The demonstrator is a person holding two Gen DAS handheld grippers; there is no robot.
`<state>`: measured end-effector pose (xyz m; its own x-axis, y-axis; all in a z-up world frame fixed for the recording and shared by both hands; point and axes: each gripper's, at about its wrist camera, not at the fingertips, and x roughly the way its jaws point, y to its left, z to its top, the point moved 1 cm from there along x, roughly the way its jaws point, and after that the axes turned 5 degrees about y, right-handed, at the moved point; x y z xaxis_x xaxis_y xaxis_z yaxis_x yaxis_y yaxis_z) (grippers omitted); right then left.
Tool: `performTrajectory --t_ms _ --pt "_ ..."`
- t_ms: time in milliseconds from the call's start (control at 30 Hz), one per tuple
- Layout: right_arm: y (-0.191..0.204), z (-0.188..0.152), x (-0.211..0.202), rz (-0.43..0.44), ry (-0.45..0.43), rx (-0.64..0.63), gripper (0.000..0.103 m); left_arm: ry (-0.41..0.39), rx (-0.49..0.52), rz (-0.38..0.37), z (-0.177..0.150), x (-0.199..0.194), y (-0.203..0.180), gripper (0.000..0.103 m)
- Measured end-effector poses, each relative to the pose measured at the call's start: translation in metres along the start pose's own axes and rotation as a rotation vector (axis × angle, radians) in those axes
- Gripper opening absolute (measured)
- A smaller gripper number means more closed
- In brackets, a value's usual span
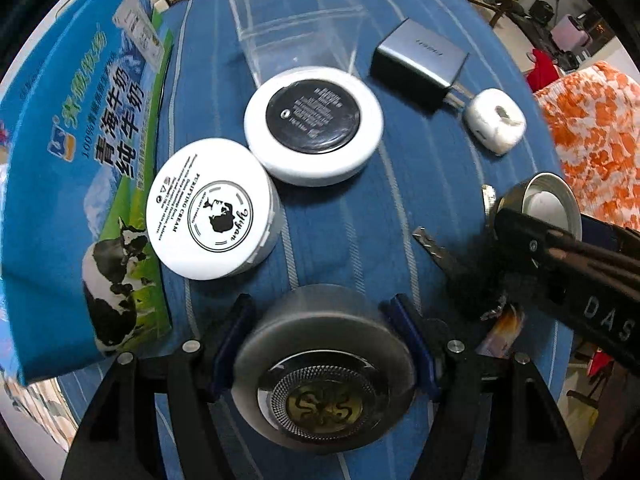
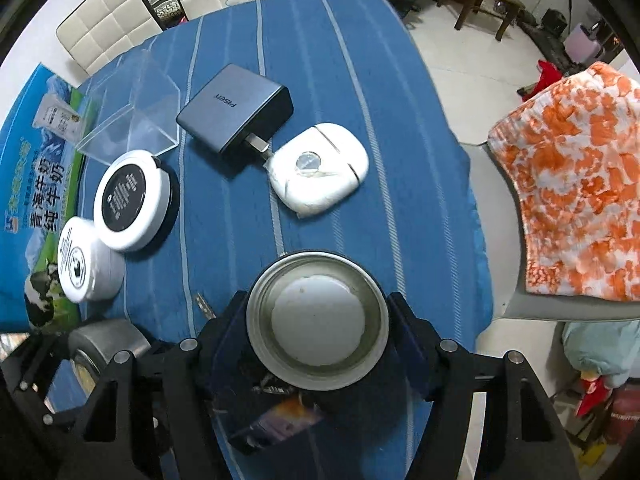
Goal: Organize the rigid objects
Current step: 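Grasp the silver round tin with the left tool while the right tool grasps the small white-lidded tin, then carry both tins into the blue box and release them on the cardboard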
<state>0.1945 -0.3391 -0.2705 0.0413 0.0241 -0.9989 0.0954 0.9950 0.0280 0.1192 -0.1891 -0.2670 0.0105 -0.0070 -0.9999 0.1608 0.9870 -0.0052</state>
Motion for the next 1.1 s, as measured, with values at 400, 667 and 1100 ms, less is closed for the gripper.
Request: performTrajectory --t_ms 400,667,1100 --pt "0.002 -0.03 -0.068 0.02 -0.079 0.013 0.07 -0.116 0.039 -0.059 -0.016 -0.074 0.004 0.067" --pt "0.073 -0.054 -0.143 0.128 -0.182 -0.065 0.07 -0.247 -0.017 -0.114 -0.021 -0.159 0.071 0.067" --pt "0.272 -0.002 -0.145 0.209 -0.203 -0.163 0.07 -0.249 -0.142 -0.122 0.02 -0.185 0.257 0.067"
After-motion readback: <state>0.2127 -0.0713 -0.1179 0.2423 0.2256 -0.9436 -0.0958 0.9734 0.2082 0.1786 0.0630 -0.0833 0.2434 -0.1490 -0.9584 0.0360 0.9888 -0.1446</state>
